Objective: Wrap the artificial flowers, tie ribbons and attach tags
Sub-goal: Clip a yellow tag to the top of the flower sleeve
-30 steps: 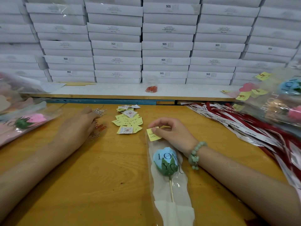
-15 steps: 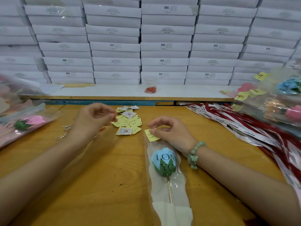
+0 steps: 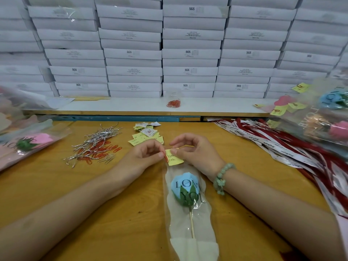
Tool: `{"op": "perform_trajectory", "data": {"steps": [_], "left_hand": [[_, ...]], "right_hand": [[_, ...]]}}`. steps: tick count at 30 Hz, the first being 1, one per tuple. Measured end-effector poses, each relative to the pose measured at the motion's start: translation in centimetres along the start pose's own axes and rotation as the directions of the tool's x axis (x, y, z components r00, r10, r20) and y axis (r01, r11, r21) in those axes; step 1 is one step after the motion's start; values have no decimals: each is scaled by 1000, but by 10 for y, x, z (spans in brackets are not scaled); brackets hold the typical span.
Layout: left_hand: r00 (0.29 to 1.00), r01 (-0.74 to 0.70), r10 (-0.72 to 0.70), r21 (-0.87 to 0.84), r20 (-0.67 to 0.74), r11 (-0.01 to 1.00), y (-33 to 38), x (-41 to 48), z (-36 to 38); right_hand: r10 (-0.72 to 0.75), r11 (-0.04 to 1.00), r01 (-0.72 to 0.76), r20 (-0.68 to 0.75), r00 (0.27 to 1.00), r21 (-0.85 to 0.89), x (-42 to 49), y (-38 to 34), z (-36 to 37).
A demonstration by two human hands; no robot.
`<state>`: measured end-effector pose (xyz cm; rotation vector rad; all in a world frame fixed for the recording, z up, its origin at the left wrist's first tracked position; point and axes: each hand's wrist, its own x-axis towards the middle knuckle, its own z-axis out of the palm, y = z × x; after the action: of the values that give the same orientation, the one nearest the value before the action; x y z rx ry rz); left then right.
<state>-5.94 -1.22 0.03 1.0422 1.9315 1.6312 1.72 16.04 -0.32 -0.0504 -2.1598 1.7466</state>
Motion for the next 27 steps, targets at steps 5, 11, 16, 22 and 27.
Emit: {"op": "perform_trajectory", "data": {"steps": [5, 11, 16, 22, 27], "left_hand": [[999, -12, 11, 21, 43, 1000, 2, 1, -2], [998, 10, -6, -55, 61, 998, 3, 1, -4], [1000, 8, -7, 32, -21, 999, 1, 0, 2], [992, 15, -12, 24, -127, 1000, -3, -1, 3], [992, 8, -9, -9, -127, 1000, -6, -1, 1]], "right_hand": [[-34, 997, 38, 60, 998, -62, -4, -3, 3], [-28, 992, 36, 62, 998, -123, -7, -7, 8], [-22, 989, 26, 26, 999, -145, -7, -7, 9], [-20, 989, 22, 17, 1000, -148, -8, -8, 8], [-150, 968, 137, -51, 987, -211, -9, -13, 8]]}}
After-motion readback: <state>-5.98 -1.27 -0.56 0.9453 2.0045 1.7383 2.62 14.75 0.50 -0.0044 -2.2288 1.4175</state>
